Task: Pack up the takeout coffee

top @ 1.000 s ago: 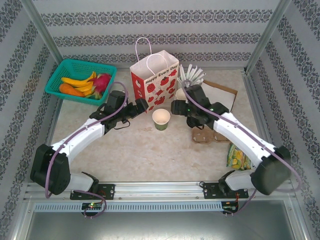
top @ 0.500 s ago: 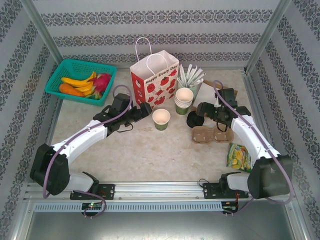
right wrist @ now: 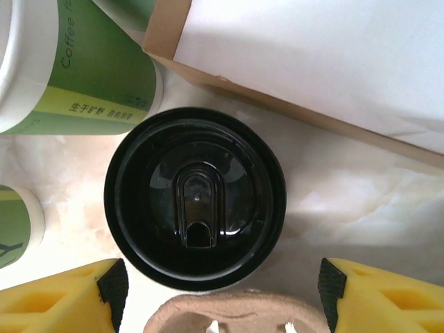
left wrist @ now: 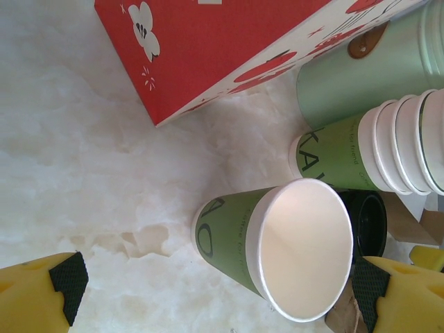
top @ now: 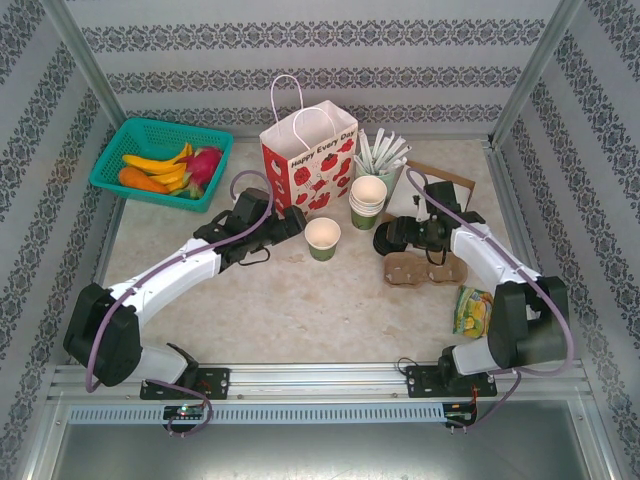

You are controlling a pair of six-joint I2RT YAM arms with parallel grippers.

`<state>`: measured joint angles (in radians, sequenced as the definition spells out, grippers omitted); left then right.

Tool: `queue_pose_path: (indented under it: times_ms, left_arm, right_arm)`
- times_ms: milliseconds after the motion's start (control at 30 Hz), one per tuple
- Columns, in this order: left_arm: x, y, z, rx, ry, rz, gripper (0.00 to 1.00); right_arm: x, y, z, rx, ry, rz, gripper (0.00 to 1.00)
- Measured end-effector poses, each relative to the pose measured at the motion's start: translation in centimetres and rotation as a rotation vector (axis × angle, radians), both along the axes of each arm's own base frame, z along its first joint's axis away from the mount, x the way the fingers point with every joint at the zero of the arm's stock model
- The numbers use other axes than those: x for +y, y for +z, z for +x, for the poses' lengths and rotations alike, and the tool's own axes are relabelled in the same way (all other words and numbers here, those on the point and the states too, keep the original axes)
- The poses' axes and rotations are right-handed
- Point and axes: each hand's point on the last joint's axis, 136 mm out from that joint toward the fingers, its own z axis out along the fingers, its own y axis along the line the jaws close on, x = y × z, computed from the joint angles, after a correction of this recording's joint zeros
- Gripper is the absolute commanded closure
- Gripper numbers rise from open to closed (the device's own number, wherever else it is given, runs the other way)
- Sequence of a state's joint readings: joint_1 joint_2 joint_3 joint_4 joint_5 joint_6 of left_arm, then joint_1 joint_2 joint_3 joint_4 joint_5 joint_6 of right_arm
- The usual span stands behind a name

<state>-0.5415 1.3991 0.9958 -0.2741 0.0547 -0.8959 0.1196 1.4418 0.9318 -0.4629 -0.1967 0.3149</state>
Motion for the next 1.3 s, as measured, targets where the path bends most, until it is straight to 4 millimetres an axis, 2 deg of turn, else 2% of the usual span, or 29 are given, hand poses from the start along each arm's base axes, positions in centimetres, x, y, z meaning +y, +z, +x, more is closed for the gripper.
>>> queue_pose_path:
  times_ms: [167,433,633,867,1133,1300]
  left_arm:
    - [-0.3,0.1,0.5,0.000,-0.004,0.005,0.00]
    - [-0.2,-0.2,0.5,0.009,0.000,0.015,0.00]
    - [-0.1,-0.3,0.5,0.011,0.004,0.020,0.00]
    - [0.0,-0.4,0.5,0.015,0.004,0.023,0.00]
    - [-0.1,-0.4,0.5,0.015,0.004,0.022,0.00]
    - [0.0,-0.4,0.5,0.015,0.004,0.023,0.00]
  right_arm:
    - [-0.1,-0.5,0.7,-0.008,-0.003,-0.007,0.42]
    - [-1.0,-3.5,0.9,0.061,-0.030,-0.061,0.54]
    - [-1.4,-5.4,1.0,0.110,-0.047,-0.064,0.68]
    - [-1.5,-5.0,1.8,0.092,-0.050,-0.071,0.70]
    - [-1.8,-4.9,1.9,0.082,-0.046,-0.093,0.82]
    - [-2.1,-4.7,1.8,0.082,-0.050,-0.112,0.84]
